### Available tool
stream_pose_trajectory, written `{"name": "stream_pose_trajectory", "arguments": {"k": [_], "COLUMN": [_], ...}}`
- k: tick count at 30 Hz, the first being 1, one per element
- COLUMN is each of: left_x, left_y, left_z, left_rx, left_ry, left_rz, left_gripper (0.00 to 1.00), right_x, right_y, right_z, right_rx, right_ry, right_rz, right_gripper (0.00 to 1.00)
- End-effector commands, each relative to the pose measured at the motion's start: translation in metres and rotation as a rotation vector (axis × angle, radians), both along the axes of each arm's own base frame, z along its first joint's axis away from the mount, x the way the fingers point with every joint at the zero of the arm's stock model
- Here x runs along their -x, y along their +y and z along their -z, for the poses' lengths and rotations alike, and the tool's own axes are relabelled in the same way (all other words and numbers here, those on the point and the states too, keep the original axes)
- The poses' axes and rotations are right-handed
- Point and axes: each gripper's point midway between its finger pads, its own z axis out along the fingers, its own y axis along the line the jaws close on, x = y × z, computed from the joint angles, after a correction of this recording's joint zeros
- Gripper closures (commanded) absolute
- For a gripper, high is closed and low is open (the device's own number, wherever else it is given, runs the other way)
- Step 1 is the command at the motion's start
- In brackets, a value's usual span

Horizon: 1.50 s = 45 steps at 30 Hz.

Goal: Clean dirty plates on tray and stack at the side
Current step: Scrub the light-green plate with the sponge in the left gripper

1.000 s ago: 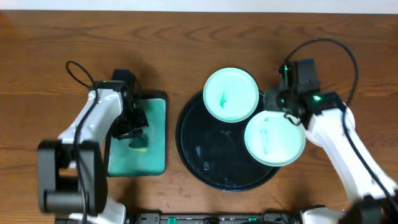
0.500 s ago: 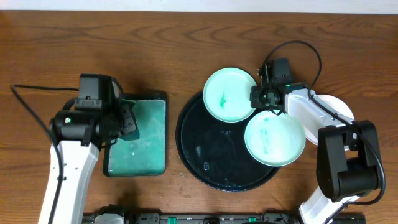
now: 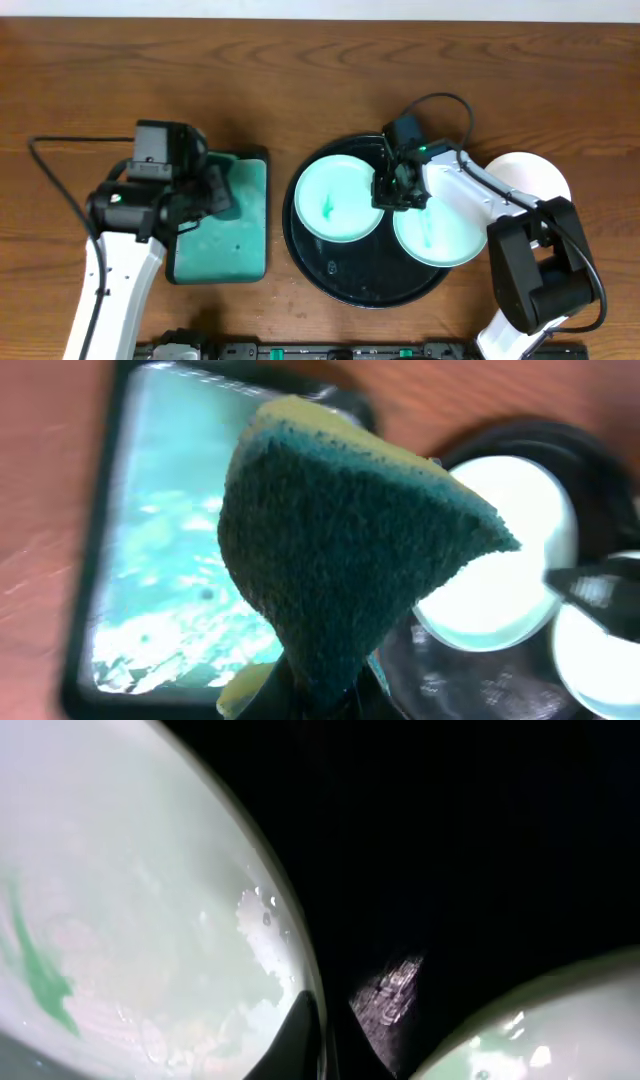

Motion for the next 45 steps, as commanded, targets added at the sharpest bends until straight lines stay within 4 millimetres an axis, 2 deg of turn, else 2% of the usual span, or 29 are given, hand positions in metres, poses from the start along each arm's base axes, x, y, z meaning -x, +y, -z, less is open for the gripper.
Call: {"name": "stream_pose_trajectory", "arguments": {"k": [1, 4, 8, 10, 13, 17, 19, 20, 21, 23, 25, 28, 32, 35, 39, 40, 41, 45], "left_x": [-0.006, -0.016, -0.028, -0.034, -0.036, -0.037, -0.034, -0.03, -0.028, -0.024, -0.024, -0.027, -0.022, -0.01, 0.012, 0.019, 0.023, 0.038], "left_y": [-0.049, -0.082, -0.139, -0.161, -0.178, -0.186, -0.182, -0.172, -0.164, -0.134, -0.102, -0.057, -0.052, -0.075, -0.138, -0.165, -0.184, -0.223], "left_z": [0.016, 0.036, 0.065, 0.084, 0.115, 0.159, 0.181, 0.196, 0.202, 0.212, 0.211, 0.194, 0.192, 0.196, 0.197, 0.191, 0.186, 0.172], "left_rx": [0.117, 0.136, 0.213, 0.229, 0.227, 0.214, 0.187, 0.132, 0.092, -0.068, -0.245, -0.508, -0.541, -0.4, -0.034, 0.113, 0.204, 0.347], "left_ry": [0.034, 0.056, 0.091, 0.109, 0.161, 0.241, 0.29, 0.327, 0.342, 0.361, 0.362, 0.348, 0.373, 0.427, 0.507, 0.519, 0.521, 0.519], "left_rz": [0.146, 0.225, 0.326, 0.34, 0.342, 0.314, 0.303, 0.281, 0.266, 0.215, 0.174, 0.171, 0.209, 0.24, 0.323, 0.37, 0.407, 0.512], "left_gripper": [0.93, 0.93, 0.93, 0.93, 0.93, 0.93, 0.93, 0.93, 0.93, 0.93, 0.93, 0.93, 0.93, 0.93, 0.93, 0.93, 0.93, 0.93], "right_x": [0.015, 0.022, 0.029, 0.031, 0.032, 0.033, 0.034, 0.035, 0.035, 0.036, 0.036, 0.036, 0.036, 0.036, 0.035, 0.034, 0.034, 0.032], "right_y": [0.01, 0.014, 0.019, 0.021, 0.022, 0.021, 0.021, 0.021, 0.02, 0.02, 0.02, 0.02, 0.02, 0.02, 0.017, 0.016, 0.016, 0.014], "right_z": [0.003, 0.004, 0.004, 0.004, 0.004, 0.004, 0.004, 0.004, 0.004, 0.004, 0.004, 0.004, 0.004, 0.004, 0.005, 0.005, 0.005, 0.005], "right_rx": [0.019, 0.026, 0.034, 0.035, 0.035, 0.038, 0.04, 0.041, 0.042, 0.044, 0.045, 0.045, 0.045, 0.046, 0.06, 0.065, 0.065, 0.067], "right_ry": [0.04, 0.055, 0.059, 0.061, 0.062, 0.066, 0.07, 0.073, 0.074, 0.077, 0.079, 0.079, 0.079, 0.081, 0.085, 0.086, 0.086, 0.087], "right_rz": [0.032, 0.01, -0.046, -0.059, -0.06, -0.058, -0.058, -0.058, -0.058, -0.058, -0.058, -0.058, -0.058, -0.049, 0.003, 0.027, 0.038, 0.073], "right_gripper": [0.99, 0.99, 0.99, 0.99, 0.99, 0.99, 0.99, 0.99, 0.99, 0.99, 0.99, 0.99, 0.99, 0.99, 0.99, 0.99, 0.99, 0.99]}}
